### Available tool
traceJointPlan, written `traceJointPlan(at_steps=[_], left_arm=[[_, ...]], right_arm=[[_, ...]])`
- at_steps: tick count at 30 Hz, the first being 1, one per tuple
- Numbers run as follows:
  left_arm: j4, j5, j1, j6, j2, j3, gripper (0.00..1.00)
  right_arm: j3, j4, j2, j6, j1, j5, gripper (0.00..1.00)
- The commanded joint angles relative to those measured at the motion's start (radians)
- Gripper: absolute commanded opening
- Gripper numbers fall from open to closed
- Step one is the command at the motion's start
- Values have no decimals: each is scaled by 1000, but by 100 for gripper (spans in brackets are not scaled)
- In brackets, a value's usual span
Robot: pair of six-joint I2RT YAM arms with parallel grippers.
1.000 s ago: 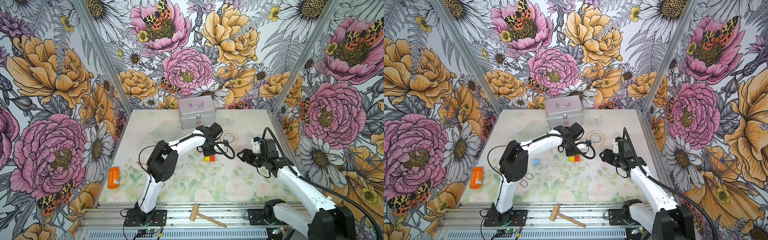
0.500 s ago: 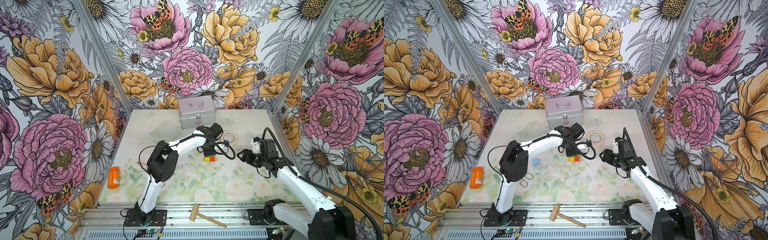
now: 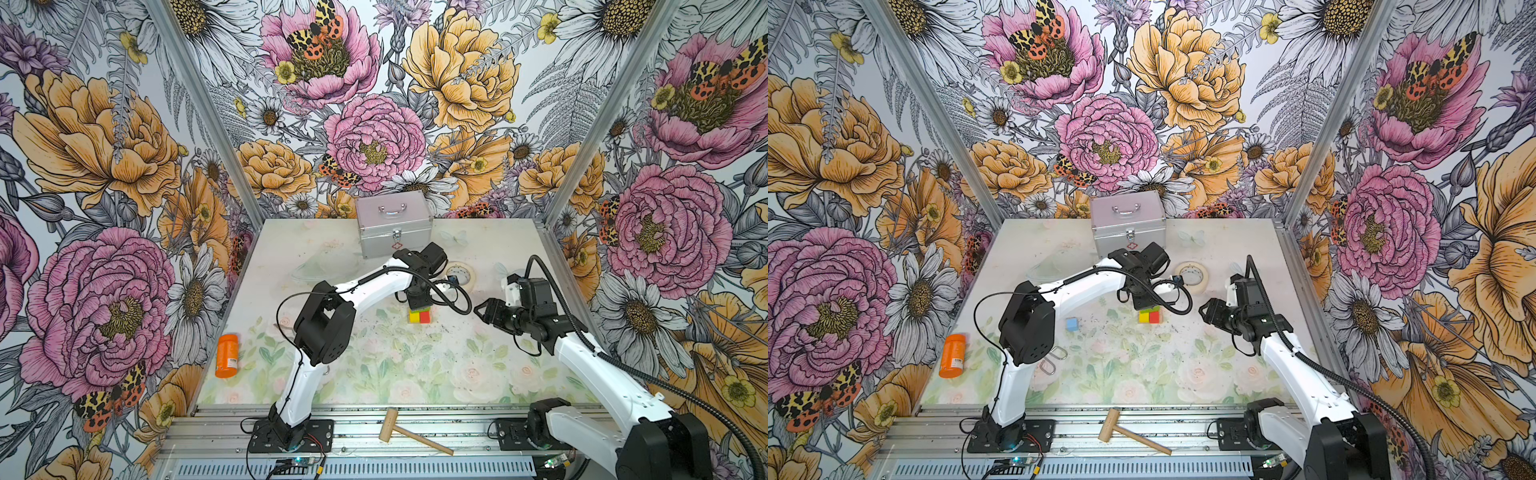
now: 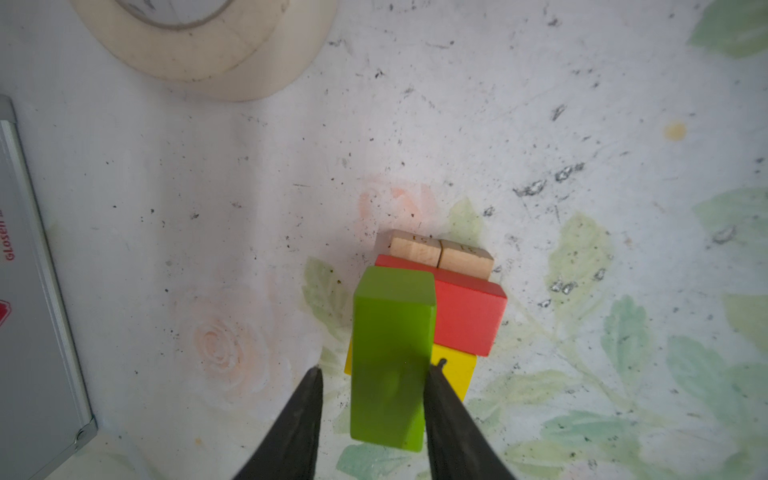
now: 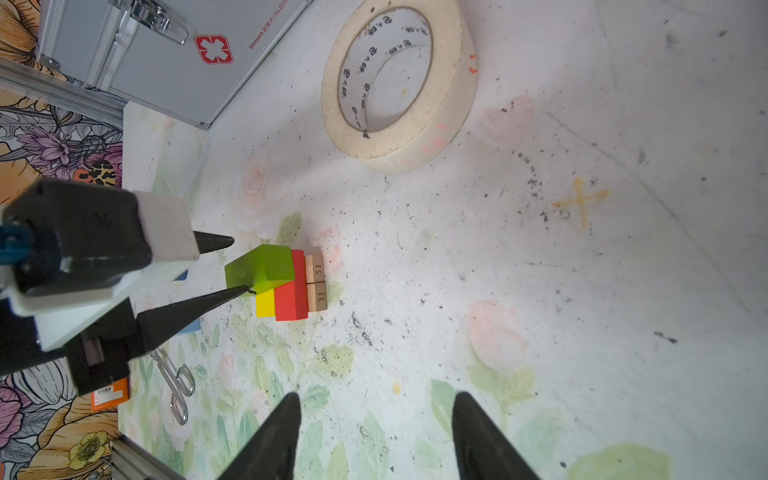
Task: Build the wood block tower
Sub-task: 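Open the left gripper and raise it off the stack while the right gripper moves closer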
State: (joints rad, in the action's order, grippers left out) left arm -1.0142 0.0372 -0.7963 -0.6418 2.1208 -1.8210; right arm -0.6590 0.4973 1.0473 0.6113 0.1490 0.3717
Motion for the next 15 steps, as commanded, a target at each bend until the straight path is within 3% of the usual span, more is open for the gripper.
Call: traceJointPlan(at_steps=[1, 10, 13, 15], left_arm=[[-2, 1, -7, 19, -64, -24, 43], [-50, -10, 3, 58, -158, -42, 43], [-49, -50, 35, 121, -210, -51, 38], [-47, -119, 76, 202, -240, -58, 32]], right_arm=[[3, -6, -19, -3, -5, 5, 60], [-26, -6, -11, 4, -3, 22, 60], [-48, -7, 5, 7, 5, 24, 51], [-62, -21, 20, 17, 22, 24, 40]])
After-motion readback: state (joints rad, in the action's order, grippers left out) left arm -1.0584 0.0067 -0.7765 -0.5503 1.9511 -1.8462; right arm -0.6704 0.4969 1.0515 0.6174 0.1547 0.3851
